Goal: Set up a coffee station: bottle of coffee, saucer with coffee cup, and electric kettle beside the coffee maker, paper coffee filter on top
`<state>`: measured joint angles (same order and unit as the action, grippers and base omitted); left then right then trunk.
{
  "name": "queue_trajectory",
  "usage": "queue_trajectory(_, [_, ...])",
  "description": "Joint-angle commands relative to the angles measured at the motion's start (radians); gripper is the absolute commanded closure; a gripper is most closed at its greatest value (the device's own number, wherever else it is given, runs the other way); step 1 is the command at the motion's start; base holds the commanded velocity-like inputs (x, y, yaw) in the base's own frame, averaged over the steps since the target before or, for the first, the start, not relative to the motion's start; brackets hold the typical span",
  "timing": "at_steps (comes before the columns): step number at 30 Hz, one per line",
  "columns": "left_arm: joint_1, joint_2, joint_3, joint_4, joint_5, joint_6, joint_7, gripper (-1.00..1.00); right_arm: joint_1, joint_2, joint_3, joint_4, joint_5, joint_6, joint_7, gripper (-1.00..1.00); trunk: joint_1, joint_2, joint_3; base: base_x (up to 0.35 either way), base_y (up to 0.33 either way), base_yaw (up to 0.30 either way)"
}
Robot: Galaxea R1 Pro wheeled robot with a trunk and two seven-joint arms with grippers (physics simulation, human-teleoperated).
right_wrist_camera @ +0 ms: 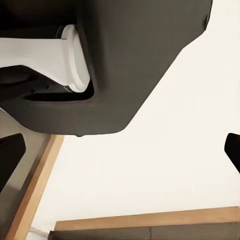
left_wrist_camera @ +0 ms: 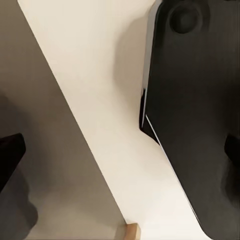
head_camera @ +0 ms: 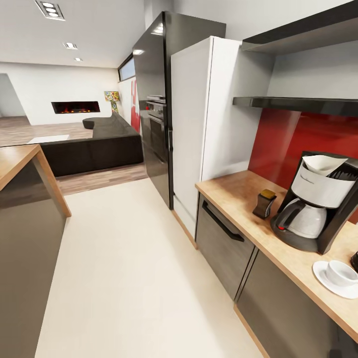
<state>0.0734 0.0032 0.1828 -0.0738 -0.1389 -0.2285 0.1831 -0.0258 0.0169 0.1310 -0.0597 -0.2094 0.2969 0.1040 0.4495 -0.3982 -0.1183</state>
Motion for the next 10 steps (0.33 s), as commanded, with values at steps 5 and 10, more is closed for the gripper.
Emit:
queue_trajectory(5, [0.001,0.005,0.006,-0.002,-0.011,-0.005,0.002,-1.0,0.0,0.001,0.008,-0.002,-0.007,0.004,0.0,-1.0,0.001,-0.002,-0.002,0.0,0.0,0.0])
queue_trajectory(10, [0.0,0.002,0.007,-0.003,-0.01,-0.006,0.002,-1.0,0.0,0.0,0.009,-0.005,-0.007,0.002,0.0,-1.0,0.001,-0.002,-0.002,0.0,0.0,0.0])
